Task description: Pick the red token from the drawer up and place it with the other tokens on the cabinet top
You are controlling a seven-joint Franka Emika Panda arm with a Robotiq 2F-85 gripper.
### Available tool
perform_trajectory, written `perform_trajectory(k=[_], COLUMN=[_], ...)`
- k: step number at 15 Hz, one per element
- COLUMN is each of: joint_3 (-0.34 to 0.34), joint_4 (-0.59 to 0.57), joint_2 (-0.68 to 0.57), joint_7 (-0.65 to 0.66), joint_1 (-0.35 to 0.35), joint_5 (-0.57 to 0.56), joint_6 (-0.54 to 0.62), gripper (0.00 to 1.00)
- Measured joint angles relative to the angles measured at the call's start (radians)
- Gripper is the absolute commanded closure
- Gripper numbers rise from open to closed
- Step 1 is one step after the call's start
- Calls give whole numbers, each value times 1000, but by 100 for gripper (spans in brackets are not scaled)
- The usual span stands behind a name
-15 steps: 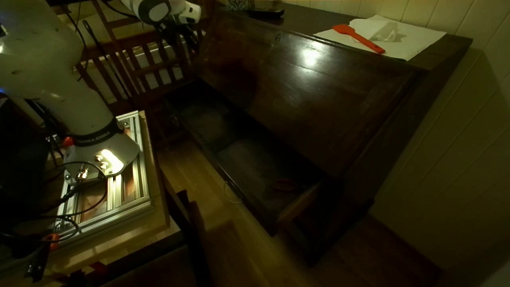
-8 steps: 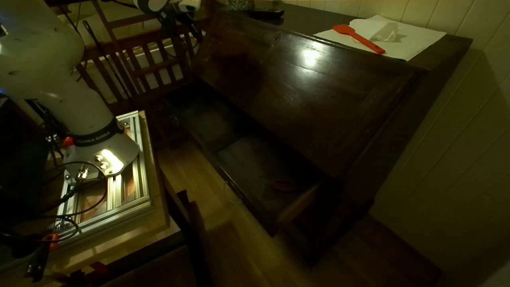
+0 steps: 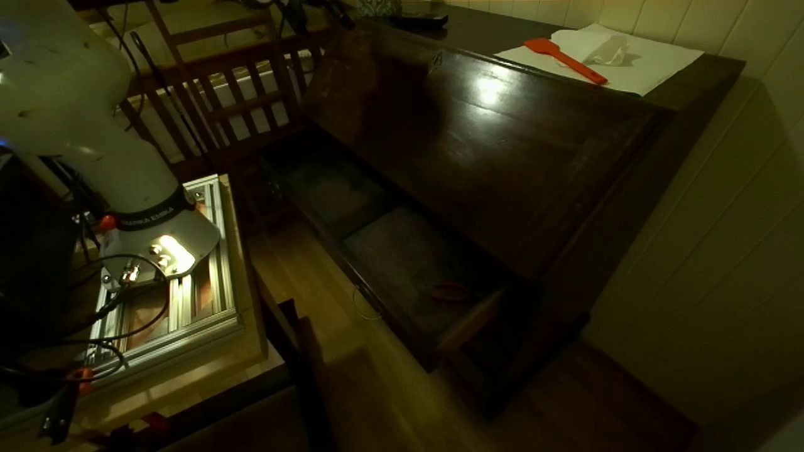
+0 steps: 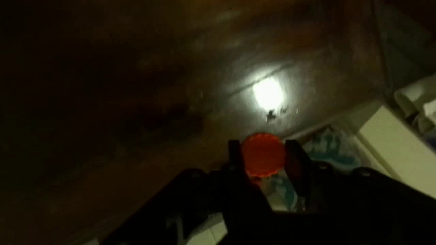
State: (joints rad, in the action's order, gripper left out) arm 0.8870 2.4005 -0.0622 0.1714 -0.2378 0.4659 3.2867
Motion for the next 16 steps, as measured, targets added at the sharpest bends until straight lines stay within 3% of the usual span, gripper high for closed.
perform_trajectory(k=[2,3,5,8,9,11,16], joint_3=[-58,-85,-177,-216,-216,-243,-418], joint_4=[-40,-56,-77,-79,-79,-79,-114], joint_2=[14,18,21,21,21,21,-28], joint_7=[13,14,31,38,39,40,39], joint_1=[23,38,113,152,153,179,372], joint_5=[1,2,-7,-9,-9,-15,-152], joint_6=[38,56,70,78,78,78,66], gripper=[89,64,64,64,89,89,89])
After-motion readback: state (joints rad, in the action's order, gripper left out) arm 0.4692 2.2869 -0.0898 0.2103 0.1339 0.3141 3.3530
